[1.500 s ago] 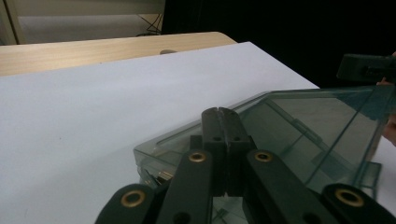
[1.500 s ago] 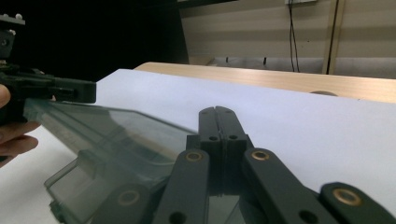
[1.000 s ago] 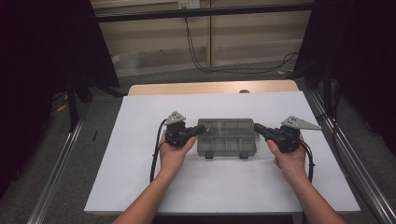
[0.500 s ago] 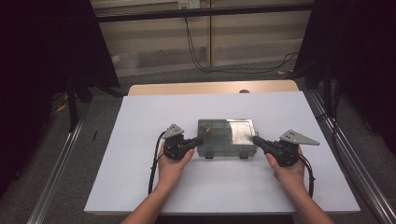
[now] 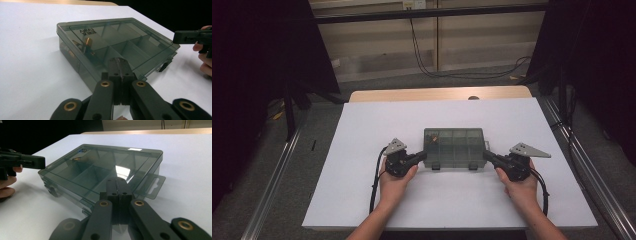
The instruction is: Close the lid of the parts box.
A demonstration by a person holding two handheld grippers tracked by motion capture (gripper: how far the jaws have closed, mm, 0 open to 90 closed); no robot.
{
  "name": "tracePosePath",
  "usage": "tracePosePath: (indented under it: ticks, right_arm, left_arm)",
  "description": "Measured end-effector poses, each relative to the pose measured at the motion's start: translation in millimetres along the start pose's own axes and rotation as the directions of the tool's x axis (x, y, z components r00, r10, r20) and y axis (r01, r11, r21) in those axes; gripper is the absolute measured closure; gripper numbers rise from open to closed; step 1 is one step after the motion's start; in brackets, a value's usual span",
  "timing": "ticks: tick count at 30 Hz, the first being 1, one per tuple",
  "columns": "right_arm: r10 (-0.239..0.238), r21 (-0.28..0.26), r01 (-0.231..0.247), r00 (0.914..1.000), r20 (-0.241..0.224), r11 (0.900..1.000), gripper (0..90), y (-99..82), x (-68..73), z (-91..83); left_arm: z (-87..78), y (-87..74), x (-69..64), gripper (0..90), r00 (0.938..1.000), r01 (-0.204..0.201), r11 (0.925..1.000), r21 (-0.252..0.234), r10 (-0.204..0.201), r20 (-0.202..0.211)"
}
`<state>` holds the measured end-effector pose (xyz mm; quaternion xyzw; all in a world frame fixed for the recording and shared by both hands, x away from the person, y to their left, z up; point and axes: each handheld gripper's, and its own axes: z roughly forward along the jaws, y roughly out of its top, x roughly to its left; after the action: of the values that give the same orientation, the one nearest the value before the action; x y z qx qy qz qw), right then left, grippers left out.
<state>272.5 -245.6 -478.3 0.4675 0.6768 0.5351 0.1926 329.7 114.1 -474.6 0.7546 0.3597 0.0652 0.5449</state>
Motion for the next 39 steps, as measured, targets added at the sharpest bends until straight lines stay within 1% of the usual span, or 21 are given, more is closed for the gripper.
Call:
tracePosePath:
  ticks: [1, 3, 4, 6, 10, 12, 14, 15, 18, 19, 20, 21, 22, 23, 24, 25, 26, 27, 32, 34, 39]
  right_arm:
    - [0.001, 0.009, -0.001, 1.0000, 0.000, 1.0000, 90.0, -0.3, 0.2, 0.0]
    - [-0.005, 0.019, 0.005, 1.0000, -0.001, 0.9998, 90.0, -0.8, 0.3, 1.5]
    - [0.001, 0.026, -0.001, 1.0000, -0.007, 0.9996, 90.0, -1.0, 0.6, 2.3]
    - [0.012, 0.031, -0.011, 0.9998, -0.015, 0.9995, 90.0, -0.5, -0.2, 2.7]
    - [0.009, 0.037, -0.009, 0.9998, -0.016, 0.9993, 90.0, 0.2, -0.7, 2.9]
    - [0.013, 0.034, -0.012, 0.9999, -0.010, 0.9993, 90.0, 0.4, -1.0, 2.0]
    - [0.008, 0.016, -0.008, 0.9998, -0.016, 0.9998, 90.0, 1.9, -3.3, -1.4]
    - [0.006, 0.000, -0.006, 0.9998, -0.021, 1.0000, 86.7, 3.4, -4.8, -4.3]
    - [-0.017, -0.048, 0.016, 0.9998, -0.007, 0.9987, 64.9, 7.4, -7.8, -13.5]
    - [-0.026, -0.058, 0.026, 0.9996, 0.011, 0.9980, 49.1, 8.0, -8.0, -16.0]
    - [-0.042, -0.070, 0.046, 0.9973, 0.060, 0.9965, 27.1, 8.2, -7.0, -18.1]
    - [-0.047, -0.074, 0.055, 0.9933, 0.106, 0.9957, 10.9, 8.8, -6.6, -18.9]
    - [-0.054, -0.067, 0.062, 0.9916, 0.118, 0.9958, 0.0, 9.5, -7.7, -19.2]
    - [-0.057, -0.069, 0.066, 0.9908, 0.123, 0.9955, 0.0, 9.6, -8.3, -20.6]
    - [-0.055, -0.084, 0.066, 0.9913, 0.120, 0.9943, 0.0, 9.5, -8.2, -22.7]
    - [-0.064, -0.084, 0.073, 0.9916, 0.112, 0.9938, 0.0, 9.3, -8.9, -24.7]
    - [-0.070, -0.082, 0.080, 0.9905, 0.118, 0.9934, 0.0, 9.1, -10.0, -26.8]
    - [-0.073, -0.078, 0.084, 0.9878, 0.138, 0.9934, 0.0, 8.2, -11.0, -29.2]
    - [-0.042, -0.078, 0.057, 0.9826, 0.181, 0.9953, 0.0, 1.7, -24.6, -45.4]
    - [-0.032, -0.080, 0.048, 0.9816, 0.188, 0.9956, 0.0, 0.0, -29.6, -52.9]
    - [-0.031, -0.078, 0.048, 0.9791, 0.201, 0.9958, 0.0, -5.5, -37.6, -66.9]
  left_arm:
    - [0.0, -0.1, -0.6, 90.0, 1.0000, 0.000, 1.0000, 0.000, 0.000, -0.008]
    - [0.2, -0.5, -0.7, 90.0, 1.0000, 0.000, 1.0000, -0.004, 0.000, 0.000]
    - [0.2, -0.6, -0.7, 90.0, 1.0000, 0.000, 1.0000, -0.005, 0.000, 0.000]
    - [0.2, -0.6, -0.3, 90.0, 1.0000, 0.004, 1.0000, -0.005, -0.004, -0.002]
    - [0.1, -0.6, 0.1, 90.0, 1.0000, 0.008, 1.0000, -0.003, -0.008, -0.004]
    - [-0.1, -0.5, 0.0, 90.0, 1.0000, 0.006, 1.0000, -0.003, -0.006, -0.007]
    - [-0.4, -0.4, 0.0, 90.0, 1.0000, 0.005, 1.0000, 0.000, -0.005, -0.007]
    - [-0.3, -0.5, 0.0, 90.0, 0.9999, 0.009, 1.0000, -0.003, -0.009, -0.005]
    - [-0.3, -0.6, 0.6, 90.0, 0.9999, 0.010, 0.9999, -0.005, -0.010, 0.002]
    - [-0.3, -0.6, 0.6, 90.0, 1.0000, 0.010, 0.9999, -0.005, -0.010, 0.002]
    - [-0.3, -0.5, 0.6, 90.0, 0.9999, 0.010, 0.9999, -0.005, -0.010, 0.002]
    - [-0.3, -0.5, 0.6, 90.0, 0.9999, 0.011, 0.9999, -0.005, -0.011, 0.002]
    - [-0.4, -0.5, 0.6, 90.0, 0.9999, 0.011, 0.9999, -0.004, -0.011, 0.003]
    - [-0.5, -0.5, 0.6, 90.0, 0.9999, 0.011, 0.9999, -0.004, -0.011, 0.003]
    - [-0.5, -0.5, 0.7, 90.0, 0.9999, 0.011, 0.9999, -0.004, -0.011, 0.004]
    - [-0.5, -0.5, 0.8, 90.0, 0.9999, 0.013, 0.9999, -0.003, -0.013, 0.003]
    - [-0.5, -0.5, 0.9, 90.0, 0.9999, 0.014, 0.9999, -0.003, -0.014, 0.003]
    - [-0.5, -0.5, 1.0, 90.0, 0.9999, 0.016, 0.9999, -0.003, -0.016, 0.005]
    - [-0.7, 0.0, 1.7, 90.0, 0.9999, 0.015, 0.9999, 0.004, -0.015, 0.007]
    - [-0.8, 0.0, 1.6, 90.0, 0.9999, 0.013, 0.9999, 0.004, -0.013, 0.007]
    - [-0.6, 0.1, 1.3, 90.0, 0.9999, 0.014, 0.9999, 0.004, -0.014, 0.005]
